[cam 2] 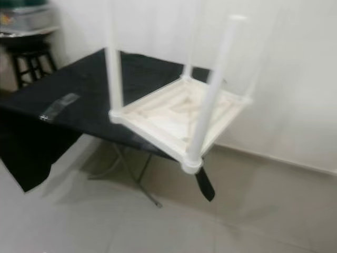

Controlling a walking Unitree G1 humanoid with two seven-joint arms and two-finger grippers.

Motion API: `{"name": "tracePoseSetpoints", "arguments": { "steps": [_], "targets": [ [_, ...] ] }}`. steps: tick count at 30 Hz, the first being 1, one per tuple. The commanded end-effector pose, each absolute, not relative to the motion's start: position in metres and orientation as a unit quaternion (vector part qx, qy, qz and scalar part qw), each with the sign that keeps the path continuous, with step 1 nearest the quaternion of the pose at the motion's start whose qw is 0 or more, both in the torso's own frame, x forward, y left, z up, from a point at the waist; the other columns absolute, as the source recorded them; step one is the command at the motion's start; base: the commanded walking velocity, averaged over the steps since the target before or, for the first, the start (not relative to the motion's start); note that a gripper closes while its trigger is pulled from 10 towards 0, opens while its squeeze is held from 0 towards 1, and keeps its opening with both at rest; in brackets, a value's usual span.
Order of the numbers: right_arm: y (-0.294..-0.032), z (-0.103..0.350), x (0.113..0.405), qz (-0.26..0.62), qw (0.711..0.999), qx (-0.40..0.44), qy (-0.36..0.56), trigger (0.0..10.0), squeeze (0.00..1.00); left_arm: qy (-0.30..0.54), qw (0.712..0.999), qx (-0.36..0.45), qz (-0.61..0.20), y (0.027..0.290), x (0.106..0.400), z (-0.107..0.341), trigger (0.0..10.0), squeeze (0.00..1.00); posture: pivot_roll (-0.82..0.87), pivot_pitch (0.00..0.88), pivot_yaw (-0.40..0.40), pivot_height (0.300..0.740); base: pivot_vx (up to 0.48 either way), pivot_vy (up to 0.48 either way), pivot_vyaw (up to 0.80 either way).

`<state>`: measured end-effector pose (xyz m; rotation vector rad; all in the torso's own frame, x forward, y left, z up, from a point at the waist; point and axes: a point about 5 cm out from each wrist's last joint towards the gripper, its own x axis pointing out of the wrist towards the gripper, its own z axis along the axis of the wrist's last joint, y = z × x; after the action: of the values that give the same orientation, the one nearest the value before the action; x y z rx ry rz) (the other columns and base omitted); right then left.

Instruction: Building children table

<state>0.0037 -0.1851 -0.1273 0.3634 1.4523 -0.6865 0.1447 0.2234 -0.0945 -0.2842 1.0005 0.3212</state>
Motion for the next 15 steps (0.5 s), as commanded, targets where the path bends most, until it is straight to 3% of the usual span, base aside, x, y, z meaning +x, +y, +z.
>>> {"name": "tracePoseSetpoints", "arguments": {
  "steps": [1,15],
  "targets": [
    [-0.2426,-0.0536,0.2216,-0.037,0.852,-0.219,0.474,10.0,0.00,0.482,0.851,-0.130,0.163,0.2302,0.1374,-0.0956,10.0,0.00,0.06,0.000,-0.090,0.740,0.000,0.000,0.00],
    [-0.2411,-0.0547,0.2206,-0.034,0.851,-0.220,0.475,10.0,0.00,0.482,0.853,-0.118,0.161,0.2331,0.1366,-0.0951,10.0,0.00,0.06,0.000,-0.090,0.740,0.000,0.000,0.00]
  ]
}}
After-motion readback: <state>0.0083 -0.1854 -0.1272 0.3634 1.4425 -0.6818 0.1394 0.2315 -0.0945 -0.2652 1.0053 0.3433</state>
